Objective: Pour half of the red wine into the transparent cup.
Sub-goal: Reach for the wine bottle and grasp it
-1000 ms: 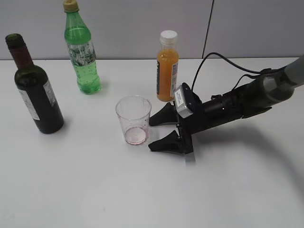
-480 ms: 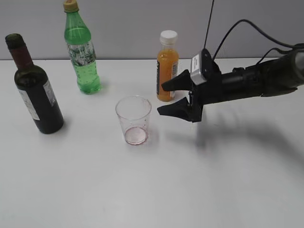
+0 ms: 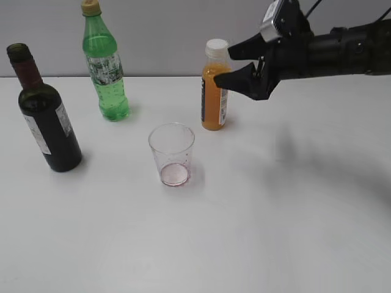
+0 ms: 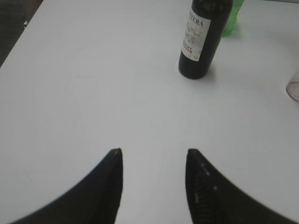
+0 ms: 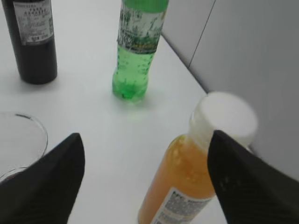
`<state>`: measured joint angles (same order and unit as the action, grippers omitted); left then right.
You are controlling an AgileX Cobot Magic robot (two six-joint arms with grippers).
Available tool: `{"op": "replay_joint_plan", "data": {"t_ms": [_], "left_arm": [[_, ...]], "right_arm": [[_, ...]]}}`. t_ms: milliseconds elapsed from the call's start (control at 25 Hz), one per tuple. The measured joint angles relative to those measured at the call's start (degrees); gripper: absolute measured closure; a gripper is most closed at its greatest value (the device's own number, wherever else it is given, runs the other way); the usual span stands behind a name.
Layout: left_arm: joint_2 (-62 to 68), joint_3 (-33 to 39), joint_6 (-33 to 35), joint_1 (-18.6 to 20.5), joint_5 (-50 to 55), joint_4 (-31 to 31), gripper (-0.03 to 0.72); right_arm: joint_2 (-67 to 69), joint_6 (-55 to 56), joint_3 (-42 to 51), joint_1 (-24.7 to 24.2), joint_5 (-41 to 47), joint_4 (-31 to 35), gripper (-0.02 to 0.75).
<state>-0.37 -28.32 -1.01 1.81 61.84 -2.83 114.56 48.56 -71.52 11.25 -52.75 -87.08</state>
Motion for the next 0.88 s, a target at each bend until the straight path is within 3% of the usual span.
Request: {"op": "replay_joint_plan", "data": {"t_ms": [120,240,760,880], "left_arm": [[0.00,0.00,0.00,0.00,0.00,0.00,0.356],[0.00,0.00,0.00,0.00,0.00,0.00,0.356],[0.00,0.00,0.00,0.00,0.00,0.00,0.356],[0.00,0.00,0.00,0.00,0.00,0.00,0.356]], "right_arm": [[-4.05,0.99,0.05,0.00,2.70,0.08,0.124],[-7.99,2.75,0.05,0.00,11.24,2.65,0.127],[-14.91,3.14,-2.56,-0.13,74.20,32.72,0.144],[-14.91,-6.14,-7.01,-1.38,82.62,46.01,0.146]]}}
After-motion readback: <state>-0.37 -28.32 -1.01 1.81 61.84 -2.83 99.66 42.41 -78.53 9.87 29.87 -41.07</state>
